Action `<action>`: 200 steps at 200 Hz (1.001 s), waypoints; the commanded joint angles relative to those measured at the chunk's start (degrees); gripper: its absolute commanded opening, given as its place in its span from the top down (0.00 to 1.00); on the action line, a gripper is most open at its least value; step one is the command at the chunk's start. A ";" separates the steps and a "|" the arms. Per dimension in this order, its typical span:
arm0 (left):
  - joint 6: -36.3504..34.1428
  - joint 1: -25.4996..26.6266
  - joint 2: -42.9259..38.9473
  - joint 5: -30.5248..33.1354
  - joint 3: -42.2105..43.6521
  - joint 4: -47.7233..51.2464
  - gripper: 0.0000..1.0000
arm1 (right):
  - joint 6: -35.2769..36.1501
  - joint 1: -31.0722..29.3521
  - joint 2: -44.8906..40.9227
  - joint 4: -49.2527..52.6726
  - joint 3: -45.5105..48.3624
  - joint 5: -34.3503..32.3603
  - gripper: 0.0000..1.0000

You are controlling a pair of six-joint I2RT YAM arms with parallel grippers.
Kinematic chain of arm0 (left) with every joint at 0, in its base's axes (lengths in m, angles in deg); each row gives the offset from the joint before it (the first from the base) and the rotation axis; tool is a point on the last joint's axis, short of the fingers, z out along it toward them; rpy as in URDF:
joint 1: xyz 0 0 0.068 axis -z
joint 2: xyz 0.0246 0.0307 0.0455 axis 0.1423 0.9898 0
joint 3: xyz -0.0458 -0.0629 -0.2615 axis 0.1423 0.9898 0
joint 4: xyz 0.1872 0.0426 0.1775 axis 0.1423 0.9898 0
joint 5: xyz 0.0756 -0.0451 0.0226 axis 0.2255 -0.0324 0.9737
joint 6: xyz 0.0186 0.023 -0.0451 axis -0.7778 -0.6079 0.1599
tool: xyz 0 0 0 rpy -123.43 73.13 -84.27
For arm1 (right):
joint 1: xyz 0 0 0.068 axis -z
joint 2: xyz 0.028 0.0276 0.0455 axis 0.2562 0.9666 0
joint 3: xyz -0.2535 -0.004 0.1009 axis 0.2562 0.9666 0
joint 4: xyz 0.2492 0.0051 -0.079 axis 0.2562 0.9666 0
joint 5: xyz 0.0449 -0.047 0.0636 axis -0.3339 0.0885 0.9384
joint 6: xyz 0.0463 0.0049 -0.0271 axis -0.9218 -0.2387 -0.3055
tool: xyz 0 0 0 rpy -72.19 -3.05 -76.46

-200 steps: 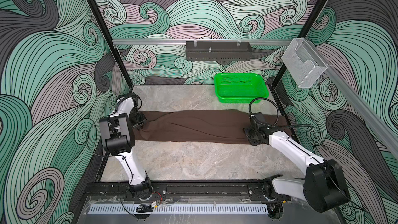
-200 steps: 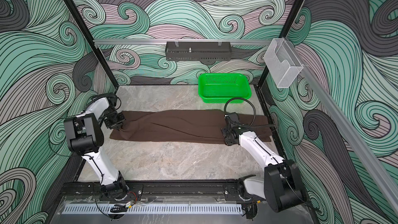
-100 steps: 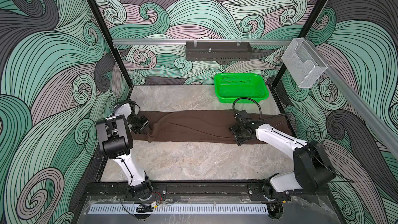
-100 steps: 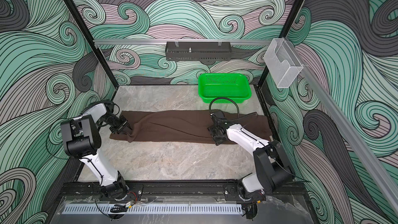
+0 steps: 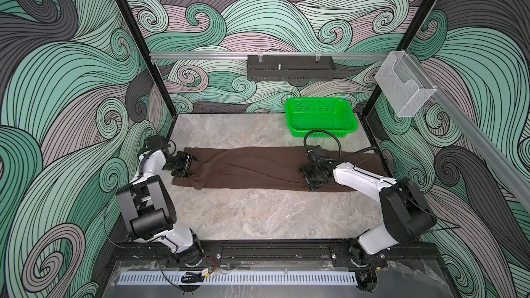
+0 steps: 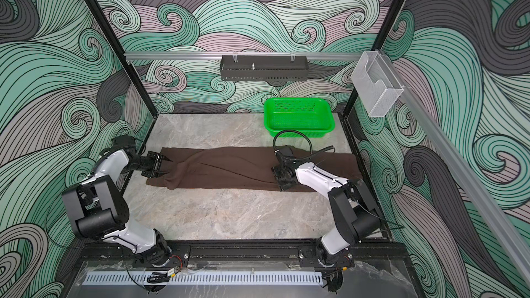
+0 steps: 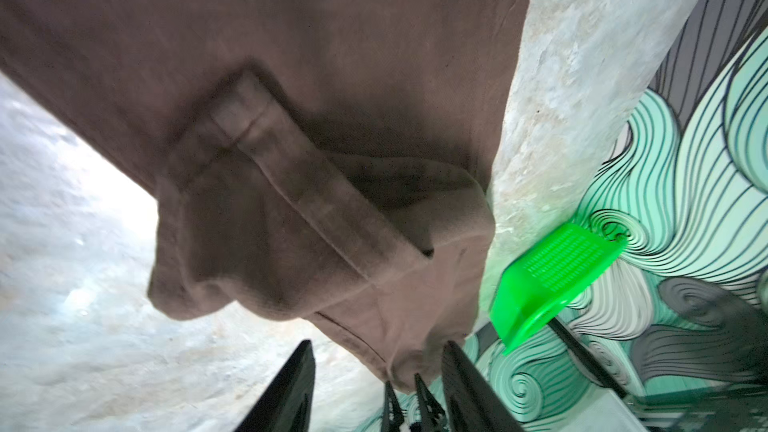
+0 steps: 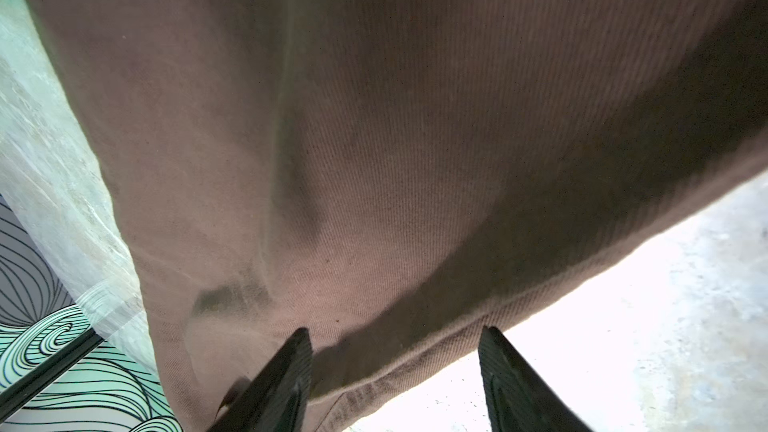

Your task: Fold and stack the trousers

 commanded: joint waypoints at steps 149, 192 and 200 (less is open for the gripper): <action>32.25 -1.97 -4.63 6.90 11.65 -6.59 0.33 | -0.12 -0.69 0.88 -1.53 -1.00 -0.89 0.36; 33.03 -1.90 -0.47 8.43 12.98 -10.16 0.39 | 0.05 -0.69 1.45 -2.17 -0.31 -0.89 0.36; 32.98 -1.90 0.18 8.44 13.20 -11.08 0.44 | 0.10 -0.68 1.56 -2.25 -0.30 -0.82 0.36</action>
